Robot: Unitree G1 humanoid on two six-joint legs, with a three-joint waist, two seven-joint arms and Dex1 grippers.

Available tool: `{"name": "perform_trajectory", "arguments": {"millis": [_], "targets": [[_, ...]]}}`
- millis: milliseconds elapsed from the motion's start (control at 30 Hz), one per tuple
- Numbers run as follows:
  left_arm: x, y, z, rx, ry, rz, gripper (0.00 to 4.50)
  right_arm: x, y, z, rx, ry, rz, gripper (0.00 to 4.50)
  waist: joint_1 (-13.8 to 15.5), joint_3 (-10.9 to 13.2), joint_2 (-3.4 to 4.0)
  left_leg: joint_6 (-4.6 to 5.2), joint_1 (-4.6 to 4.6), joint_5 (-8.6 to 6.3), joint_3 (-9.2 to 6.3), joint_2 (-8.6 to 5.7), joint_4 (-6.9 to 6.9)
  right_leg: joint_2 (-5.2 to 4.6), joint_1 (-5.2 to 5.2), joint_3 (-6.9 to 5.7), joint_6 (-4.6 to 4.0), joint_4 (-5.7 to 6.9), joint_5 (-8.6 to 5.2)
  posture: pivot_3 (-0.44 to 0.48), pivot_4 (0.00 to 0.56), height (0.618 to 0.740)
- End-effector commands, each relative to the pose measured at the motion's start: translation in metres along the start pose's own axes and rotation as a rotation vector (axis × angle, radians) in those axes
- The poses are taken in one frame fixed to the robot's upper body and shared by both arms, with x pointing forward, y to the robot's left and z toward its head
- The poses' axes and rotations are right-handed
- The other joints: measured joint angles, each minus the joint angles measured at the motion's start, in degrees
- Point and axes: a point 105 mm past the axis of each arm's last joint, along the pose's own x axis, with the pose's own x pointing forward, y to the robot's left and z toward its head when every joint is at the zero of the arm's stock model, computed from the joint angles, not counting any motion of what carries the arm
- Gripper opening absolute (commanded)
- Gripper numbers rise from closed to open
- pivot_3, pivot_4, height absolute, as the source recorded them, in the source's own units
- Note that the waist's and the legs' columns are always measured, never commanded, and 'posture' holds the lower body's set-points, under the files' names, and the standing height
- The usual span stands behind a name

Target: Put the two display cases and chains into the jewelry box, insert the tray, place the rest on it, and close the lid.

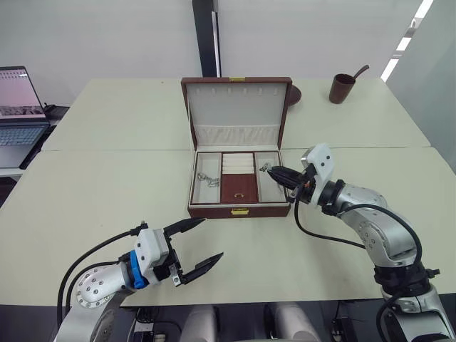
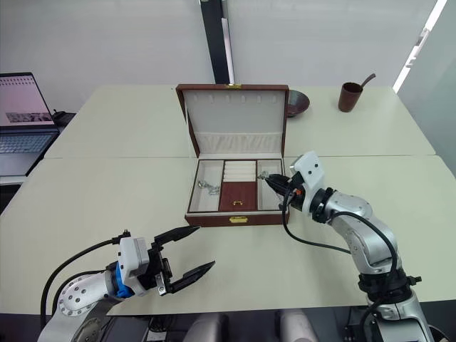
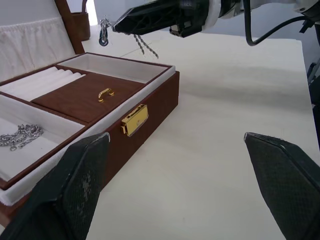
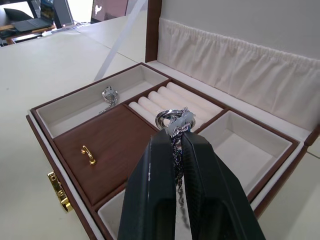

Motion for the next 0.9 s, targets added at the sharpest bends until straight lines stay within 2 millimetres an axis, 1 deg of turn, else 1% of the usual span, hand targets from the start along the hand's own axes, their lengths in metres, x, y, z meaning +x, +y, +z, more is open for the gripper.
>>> {"name": "perform_trajectory", "arguments": {"millis": [33,167,367,667,733,800,900], "targets": [[0.010,0.001,0.021,0.029,-0.027,-0.004,4.50,0.004,0.001,0.009,-0.035,-0.026,-0.004,0.01,0.0,0.0,0.00,0.00,0.00,0.00,0.00,0.00,0.00,0.00,0.00,0.00,0.00,0.00,0.00,0.000,0.150,0.740],[0.020,0.001,0.035,0.030,-0.028,-0.007,4.50,0.009,0.002,0.006,-0.038,-0.018,-0.006,0.01,0.0,0.0,-0.01,0.00,0.00,0.00,0.01,-0.01,0.00,0.00,0.00,0.01,0.00,0.00,0.00,0.000,0.150,0.740],[0.029,0.002,0.045,0.025,-0.024,0.002,4.50,0.012,0.000,0.001,-0.041,-0.007,-0.025,0.01,0.0,0.0,-0.01,0.00,-0.01,0.00,-0.01,-0.01,0.00,0.00,0.00,0.00,0.00,0.00,0.00,0.000,0.150,0.740],[0.031,0.004,0.046,0.015,-0.011,0.013,4.50,0.008,-0.006,-0.005,-0.029,0.007,-0.045,0.01,0.0,0.0,-0.01,-0.01,-0.01,0.00,-0.01,-0.01,-0.01,0.00,-0.01,0.00,0.00,0.00,0.01,0.000,0.150,0.740],[0.031,0.005,0.047,0.014,-0.011,0.015,4.50,0.006,-0.006,-0.005,-0.017,0.005,-0.046,0.72,0.0,0.0,-0.01,-0.01,-0.01,0.00,-0.01,-0.01,0.00,0.00,0.00,0.01,0.00,0.00,0.01,0.000,0.150,0.740],[0.031,0.006,0.048,0.014,-0.013,0.016,4.50,0.004,-0.006,-0.005,-0.009,0.003,-0.043,1.12,0.0,0.0,-0.01,-0.01,-0.01,0.00,-0.01,-0.01,0.00,0.00,0.00,0.01,0.00,0.00,0.01,0.000,0.150,0.740],[0.033,0.007,0.050,0.015,-0.015,0.016,4.50,0.002,-0.007,-0.002,-0.006,-0.013,-0.047,1.92,0.0,0.0,-0.01,-0.01,-0.01,0.00,-0.01,-0.02,0.00,0.00,0.00,0.00,0.00,0.00,0.01,0.000,0.150,0.740]]}}
